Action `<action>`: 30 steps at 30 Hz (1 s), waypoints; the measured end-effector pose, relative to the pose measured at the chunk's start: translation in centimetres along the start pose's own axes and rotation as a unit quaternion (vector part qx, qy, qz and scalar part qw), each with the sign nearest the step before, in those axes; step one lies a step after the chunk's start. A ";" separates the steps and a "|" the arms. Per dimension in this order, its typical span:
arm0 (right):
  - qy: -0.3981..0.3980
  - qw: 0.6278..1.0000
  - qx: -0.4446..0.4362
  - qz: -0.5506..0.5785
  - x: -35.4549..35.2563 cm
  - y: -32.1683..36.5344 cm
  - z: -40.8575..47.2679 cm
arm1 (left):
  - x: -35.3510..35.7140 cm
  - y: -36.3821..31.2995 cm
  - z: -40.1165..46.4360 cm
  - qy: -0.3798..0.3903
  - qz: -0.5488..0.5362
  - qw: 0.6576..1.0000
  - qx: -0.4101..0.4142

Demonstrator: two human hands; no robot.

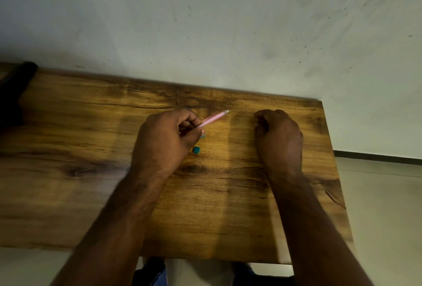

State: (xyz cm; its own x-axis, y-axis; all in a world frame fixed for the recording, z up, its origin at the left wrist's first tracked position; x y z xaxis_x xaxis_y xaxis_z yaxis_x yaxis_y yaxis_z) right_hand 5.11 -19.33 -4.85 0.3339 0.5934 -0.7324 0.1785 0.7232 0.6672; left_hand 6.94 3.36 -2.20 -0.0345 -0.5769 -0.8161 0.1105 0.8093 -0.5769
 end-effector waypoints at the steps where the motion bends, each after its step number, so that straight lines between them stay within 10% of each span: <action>1: 0.000 1.000 -0.005 -0.006 0.0 0.1 -0.1 | 0.0 0.0 0.0 0.000 0.000 1.000 0.001; 6: 0.033 0.988 0.068 0.136 0.2 -0.2 0.0 | 0.2 -0.3 -0.1 0.006 -0.007 1.000 -0.005; 11: 0.027 0.836 0.175 0.520 0.4 0.9 0.1 | 0.4 -0.4 0.0 0.013 -0.005 1.000 -0.011; 16: 0.036 0.749 0.190 0.634 0.6 1.9 -0.1 | 0.6 -0.6 0.0 0.019 0.000 1.000 -0.003; 30: 0.052 0.786 0.144 0.598 0.5 2.5 -0.2 | 0.6 -0.6 0.0 0.023 0.001 1.000 -0.006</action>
State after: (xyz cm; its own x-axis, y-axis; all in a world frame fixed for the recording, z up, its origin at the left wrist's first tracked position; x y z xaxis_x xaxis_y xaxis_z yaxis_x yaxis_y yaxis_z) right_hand 5.58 -17.17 -3.61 0.3478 0.8245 0.4463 0.0013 -0.4765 0.8792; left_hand 6.88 2.53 -2.29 -0.0799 -0.5702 -0.8176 0.0980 0.8117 -0.5757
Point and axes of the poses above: each hand's wrist, its own z-axis towards the middle knuckle, its own x-axis out of the palm, y = z × x, the point moved 4 cm from there along z, towards the middle knuckle, and after that the axes turned 12 degrees about z, right-handed, at the moved point
